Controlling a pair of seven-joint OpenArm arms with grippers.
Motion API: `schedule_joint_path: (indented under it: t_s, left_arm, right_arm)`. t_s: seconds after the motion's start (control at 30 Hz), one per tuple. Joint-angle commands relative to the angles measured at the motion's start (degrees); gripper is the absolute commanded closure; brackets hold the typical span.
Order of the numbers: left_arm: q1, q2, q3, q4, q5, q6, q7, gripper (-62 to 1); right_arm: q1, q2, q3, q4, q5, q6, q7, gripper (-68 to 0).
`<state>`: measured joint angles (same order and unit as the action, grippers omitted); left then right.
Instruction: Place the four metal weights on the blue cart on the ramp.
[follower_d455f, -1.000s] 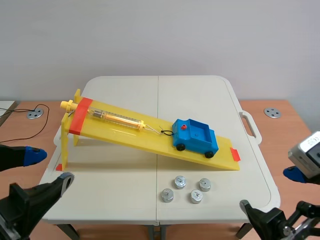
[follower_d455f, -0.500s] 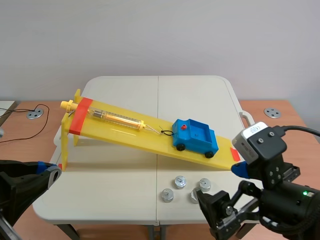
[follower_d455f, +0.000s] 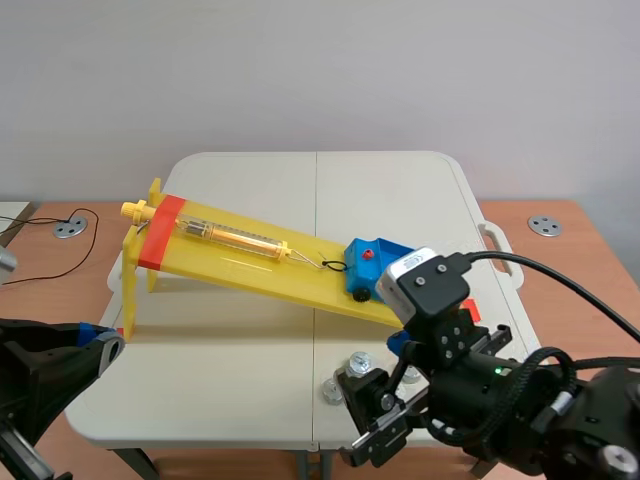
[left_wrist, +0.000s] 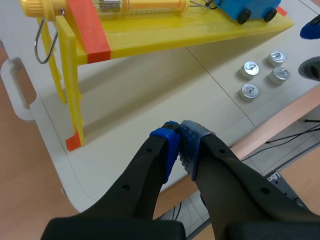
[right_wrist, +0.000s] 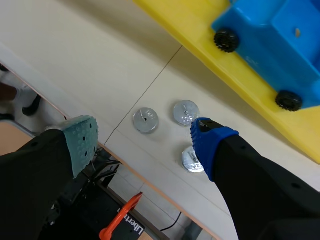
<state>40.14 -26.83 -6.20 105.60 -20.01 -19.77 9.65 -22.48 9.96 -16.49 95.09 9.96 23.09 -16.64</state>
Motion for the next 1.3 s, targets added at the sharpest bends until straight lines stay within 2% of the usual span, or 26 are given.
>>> schedule_joint_path:
  t_s: [0.0, 0.1, 0.2, 0.3, 0.47, 0.63, 0.87, 1.27]
  left_arm:
    - [-0.2, 0.46, -0.9, 4.11, -4.26, -1.42, -5.95, -2.7]
    - [-0.2, 0.46, -0.9, 4.11, -4.26, -1.42, -5.95, -2.7]
    - [-0.2, 0.46, -0.9, 4.11, -4.26, -1.42, -5.95, -2.7]
    - [-0.22, 0.46, -0.9, 4.11, -4.26, -1.42, -5.95, -2.7]
    - [-0.2, 0.46, -0.9, 4.11, -4.26, -1.42, -5.95, -2.7]
    - [-0.2, 0.46, -0.9, 4.11, -4.26, -1.42, -5.95, -2.7]
    - [-0.2, 0.46, -0.9, 4.11, -4.26, -1.42, -5.95, -2.7]
    - [-0.2, 0.46, -0.9, 4.11, -4.24, -1.42, -5.95, -2.7]
  right_arm:
    - [3.37, -0.61, -0.13, 1.77, 0.72, -1.31, 5.81, -35.8]
    - [4.37, -1.68, -1.36, 0.07, -0.98, -2.58, 5.86, -34.7]
    - [5.49, -2.54, -2.45, -1.46, -2.6, -2.82, 6.1, -31.7]
    - [6.47, -3.37, -3.37, -2.78, -5.07, -3.21, 6.64, -31.7]
    - [8.02, -4.66, -4.9, -5.18, -8.28, -6.21, 7.41, -31.7]
    - [9.97, -4.9, -6.82, -8.09, -8.61, -7.23, 8.41, -31.7]
    - [12.24, -4.96, -8.55, -11.21, -9.79, -7.32, 9.49, -31.7]
    - [16.15, -7.76, -9.75, -17.4, -11.28, -7.69, 11.23, -31.7]
